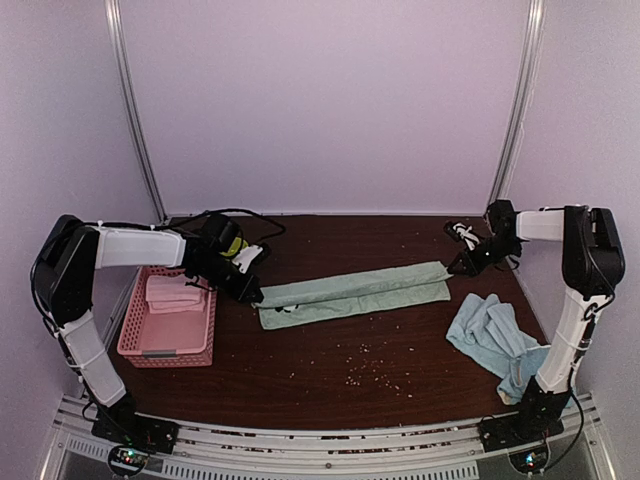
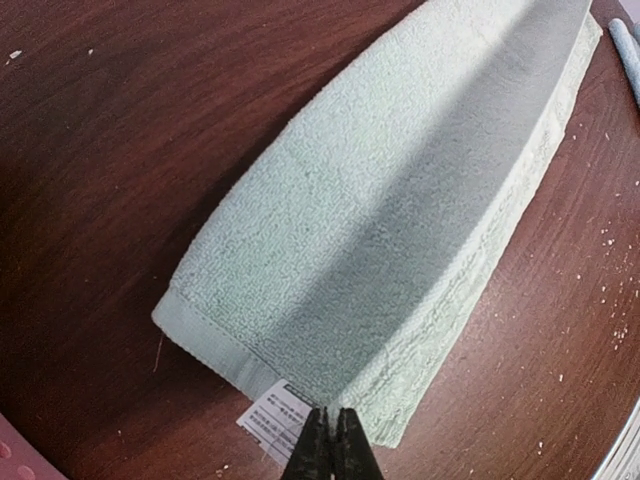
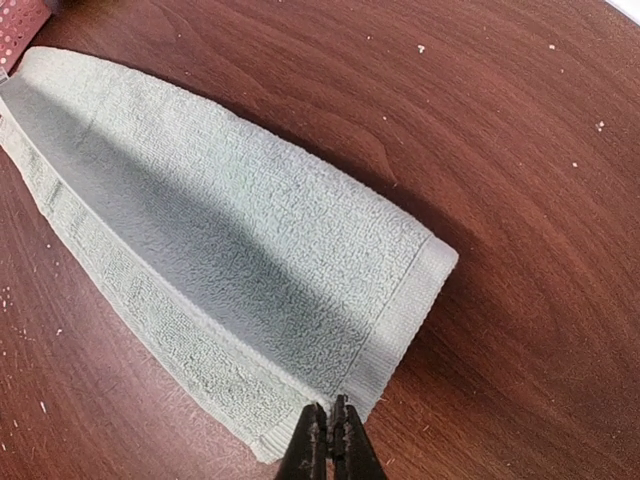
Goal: Roll the towels
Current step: Fold the towel at the center of the board, then adjust the towel at the center of the board.
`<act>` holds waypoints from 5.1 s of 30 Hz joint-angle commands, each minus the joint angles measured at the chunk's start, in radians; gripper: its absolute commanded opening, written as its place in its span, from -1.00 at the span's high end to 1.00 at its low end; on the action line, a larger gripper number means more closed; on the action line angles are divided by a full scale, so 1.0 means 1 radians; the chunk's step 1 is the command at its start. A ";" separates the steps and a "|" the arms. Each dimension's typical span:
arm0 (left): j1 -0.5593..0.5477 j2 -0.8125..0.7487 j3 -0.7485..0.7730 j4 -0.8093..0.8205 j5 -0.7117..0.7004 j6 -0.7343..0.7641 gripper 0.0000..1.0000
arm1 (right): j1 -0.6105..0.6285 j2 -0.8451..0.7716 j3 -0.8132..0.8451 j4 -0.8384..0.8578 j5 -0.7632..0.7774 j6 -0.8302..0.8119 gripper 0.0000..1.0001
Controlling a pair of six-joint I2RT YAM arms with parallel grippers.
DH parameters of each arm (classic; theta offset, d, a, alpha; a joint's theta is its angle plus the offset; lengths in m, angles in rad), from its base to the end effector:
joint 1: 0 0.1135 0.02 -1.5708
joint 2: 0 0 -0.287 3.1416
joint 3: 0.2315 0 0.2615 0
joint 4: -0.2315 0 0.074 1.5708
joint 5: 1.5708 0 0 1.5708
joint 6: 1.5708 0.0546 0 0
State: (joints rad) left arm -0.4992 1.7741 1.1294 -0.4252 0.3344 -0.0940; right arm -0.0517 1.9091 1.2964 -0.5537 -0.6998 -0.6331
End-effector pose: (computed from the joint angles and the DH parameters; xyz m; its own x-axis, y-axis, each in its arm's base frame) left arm 0.3231 -0.1966 0.1794 -0.8221 0.3473 -0.4511 0.5157 0.7900 -0.3317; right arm 0.4048 0.0143 0.1805 -0.6138 -0.4214 -0.6675 -0.7153 0.6546 0.2446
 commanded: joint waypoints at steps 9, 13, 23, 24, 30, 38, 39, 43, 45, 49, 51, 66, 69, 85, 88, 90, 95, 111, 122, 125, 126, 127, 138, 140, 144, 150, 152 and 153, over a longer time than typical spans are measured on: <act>0.004 -0.045 -0.008 -0.018 -0.020 0.022 1.00 | -0.054 -0.030 -0.033 -0.031 -0.078 -0.088 1.00; 0.004 -0.048 -0.010 -0.018 -0.013 0.028 1.00 | -0.060 -0.025 -0.028 -0.058 -0.095 -0.114 1.00; 0.002 -0.018 -0.032 -0.038 0.026 0.030 1.00 | -0.059 0.032 -0.037 -0.205 -0.091 -0.329 1.00; 0.003 -0.017 -0.035 -0.038 0.034 0.030 1.00 | -0.059 0.038 -0.037 -0.226 -0.094 -0.350 1.00; -0.005 0.023 -0.042 -0.064 0.045 0.033 1.00 | -0.059 0.057 -0.048 -0.264 -0.074 -0.397 1.00; -0.015 -0.002 -0.036 -0.131 0.040 0.065 0.74 | -0.059 0.019 -0.059 -0.407 -0.061 -0.533 0.57; -0.016 -0.017 -0.034 -0.142 0.038 0.075 0.69 | -0.059 0.000 -0.065 -0.418 -0.066 -0.524 0.53; -0.016 -0.083 -0.016 -0.177 0.047 0.087 0.63 | -0.059 -0.107 -0.074 -0.474 -0.128 -0.507 0.45; -0.015 -0.111 -0.005 -0.178 0.050 0.081 0.62 | -0.059 -0.159 -0.074 -0.439 -0.145 -0.449 0.45; -0.016 -0.104 0.014 -0.150 -0.011 0.040 0.63 | -0.059 -0.215 -0.090 -0.227 -0.132 -0.205 0.45; -0.016 -0.075 0.015 -0.104 -0.006 -0.008 0.68 | -0.057 -0.210 -0.090 -0.145 -0.127 -0.119 0.44; -0.093 0.135 0.044 0.095 -0.058 -0.219 1.00 | 0.107 0.071 0.068 0.015 0.150 0.246 0.62; -0.096 0.126 0.007 0.097 -0.060 -0.238 1.00 | 0.107 0.116 0.107 0.021 0.220 0.298 0.62; -0.112 -0.001 -0.008 -0.001 -0.111 -0.301 0.92 | 0.146 0.177 0.265 -0.052 0.318 0.370 0.63; -0.109 -0.026 0.067 -0.042 -0.188 -0.305 0.85 | 0.142 0.068 0.294 -0.066 0.242 0.374 0.61; -0.097 -0.005 0.124 -0.058 -0.214 -0.304 0.86 | 0.142 -0.011 0.307 -0.071 0.197 0.367 0.54; -0.077 0.100 0.210 -0.093 -0.322 -0.311 1.00 | 0.107 -0.185 0.204 0.140 0.117 0.488 -0.95; -0.042 0.128 0.227 -0.126 -0.368 -0.288 1.00 | 0.125 0.022 0.172 -0.150 0.108 0.226 -0.06; -0.037 0.133 0.338 -0.167 -0.298 -0.266 1.00 | 0.138 0.122 0.233 -0.216 0.206 0.251 0.10; -0.038 0.133 0.303 -0.154 -0.274 -0.270 1.00 | 0.139 0.118 0.233 -0.213 0.211 0.256 0.13; -0.038 0.133 0.288 -0.147 -0.267 -0.273 1.00 | 0.139 0.118 0.233 -0.213 0.214 0.258 0.16; -0.037 0.133 0.276 -0.139 -0.262 -0.274 1.00 | 0.140 0.120 0.233 -0.211 0.217 0.259 0.19; -0.037 0.177 0.180 -0.077 -0.284 -0.279 1.00 | 0.139 0.162 0.231 -0.211 0.245 0.282 0.33; -0.038 0.183 0.166 -0.062 -0.317 -0.289 1.00 | 0.140 0.183 0.235 -0.204 0.269 0.288 0.33; -0.037 0.191 0.148 -0.036 -0.317 -0.297 1.00 | 0.141 0.243 0.275 -0.200 0.299 0.301 0.37; -0.037 0.189 0.136 -0.019 -0.324 -0.297 1.00 | 0.151 0.326 0.371 -0.197 0.344 0.324 0.40; -0.036 0.180 0.134 -0.014 -0.331 -0.299 1.00 | 0.150 0.351 0.422 -0.206 0.348 0.331 0.41; -0.035 0.175 0.135 -0.011 -0.336 -0.301 1.00 | 0.150 0.362 0.451 -0.218 0.347 0.333 0.41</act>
State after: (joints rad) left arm -0.5419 1.9526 1.2739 -0.4866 0.0223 -0.3843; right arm 0.0925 2.2013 1.6730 -0.7593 -0.4129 -0.3256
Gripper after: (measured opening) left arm 0.002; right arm 0.298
